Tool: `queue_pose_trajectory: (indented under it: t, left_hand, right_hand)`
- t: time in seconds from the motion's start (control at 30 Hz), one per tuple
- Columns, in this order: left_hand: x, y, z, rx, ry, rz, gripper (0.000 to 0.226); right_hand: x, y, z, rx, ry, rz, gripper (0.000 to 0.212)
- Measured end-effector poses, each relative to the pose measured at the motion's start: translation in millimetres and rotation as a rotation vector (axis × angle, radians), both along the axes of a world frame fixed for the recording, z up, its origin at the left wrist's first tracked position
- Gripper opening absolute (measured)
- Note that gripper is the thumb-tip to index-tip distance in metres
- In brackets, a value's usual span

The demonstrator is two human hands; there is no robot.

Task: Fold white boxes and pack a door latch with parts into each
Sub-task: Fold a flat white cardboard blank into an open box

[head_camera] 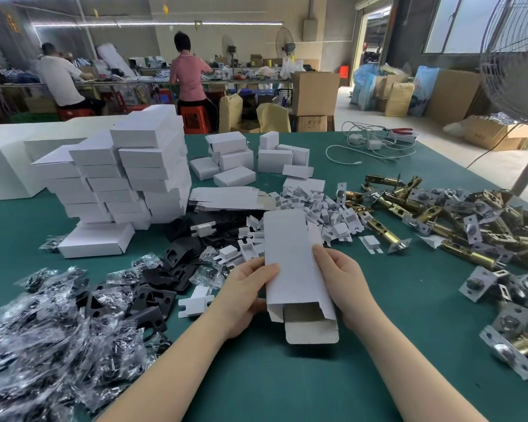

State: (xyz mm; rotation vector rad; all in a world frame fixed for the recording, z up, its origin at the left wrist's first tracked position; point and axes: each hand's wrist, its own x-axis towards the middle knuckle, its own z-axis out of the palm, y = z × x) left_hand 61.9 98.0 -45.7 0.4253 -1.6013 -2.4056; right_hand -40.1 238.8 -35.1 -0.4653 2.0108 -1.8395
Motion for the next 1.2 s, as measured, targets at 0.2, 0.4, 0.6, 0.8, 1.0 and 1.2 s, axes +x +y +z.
queue_pose_trajectory:
  t: [0.2, 0.4, 0.6, 0.8, 1.0, 1.2]
  left_hand:
    - [-3, 2, -4, -0.005, 0.045, 0.064, 0.021]
    - [-5, 5, -3, -0.032, 0.032, 0.159, 0.025]
    - [-5, 5, -2, -0.059, 0.044, 0.163, 0.021]
    - [-6, 0, -1, -0.020, 0.102, 0.291, 0.016]
    - [-4, -5, -1, 0.024, 0.142, 0.197, 0.027]
    - [-2, -6, -5, -0.198, 0.133, 0.201, 0.037]
  right_hand:
    - [-4, -3, -3, 0.073, 0.120, -0.044, 0.043]
    - [1, -3, -5, 0.164, 0.306, -0.109, 0.045]
    - [1, -3, -6, 0.152, 0.362, -0.159, 0.046]
    - [8, -3, -3, 0.041, 0.268, -0.101, 0.009]
    - [15, -3, -4, 0.052, 0.267, -0.080, 0.035]
    - [11, -2, -8, -0.107, 0.155, -0.061, 0.031]
